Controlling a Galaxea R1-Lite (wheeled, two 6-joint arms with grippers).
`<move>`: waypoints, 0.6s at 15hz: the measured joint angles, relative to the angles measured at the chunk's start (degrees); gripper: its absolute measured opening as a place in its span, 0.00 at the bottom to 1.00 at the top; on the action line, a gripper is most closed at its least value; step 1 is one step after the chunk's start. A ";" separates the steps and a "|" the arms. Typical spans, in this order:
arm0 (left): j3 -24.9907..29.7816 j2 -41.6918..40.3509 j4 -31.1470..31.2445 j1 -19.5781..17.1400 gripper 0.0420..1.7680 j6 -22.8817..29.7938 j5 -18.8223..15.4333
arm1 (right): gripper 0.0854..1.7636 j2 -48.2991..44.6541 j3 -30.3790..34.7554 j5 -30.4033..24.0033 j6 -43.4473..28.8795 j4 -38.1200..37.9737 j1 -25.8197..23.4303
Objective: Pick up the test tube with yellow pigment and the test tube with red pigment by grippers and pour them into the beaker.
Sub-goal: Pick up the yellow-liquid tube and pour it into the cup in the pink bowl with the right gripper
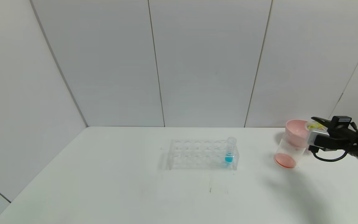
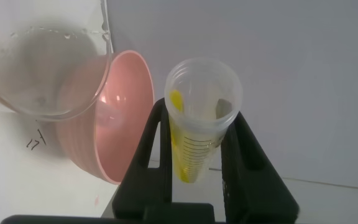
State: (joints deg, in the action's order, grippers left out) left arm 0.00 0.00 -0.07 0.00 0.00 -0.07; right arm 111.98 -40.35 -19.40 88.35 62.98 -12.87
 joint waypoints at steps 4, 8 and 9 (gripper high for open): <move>0.00 0.00 0.00 0.00 1.00 0.00 -0.02 | 0.25 -0.02 -2.07 1.85 2.69 -0.85 0.87; 0.00 0.00 0.00 0.00 1.00 0.00 -0.02 | 0.25 -0.13 -1.95 1.80 5.02 -0.29 1.61; 0.00 0.00 0.00 0.00 1.00 0.00 -0.02 | 0.25 -0.16 -1.84 1.83 5.73 -0.29 1.66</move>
State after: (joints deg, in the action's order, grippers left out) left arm 0.00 0.00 -0.07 0.00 0.00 -0.10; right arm 111.82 -42.19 -17.57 94.07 62.68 -11.22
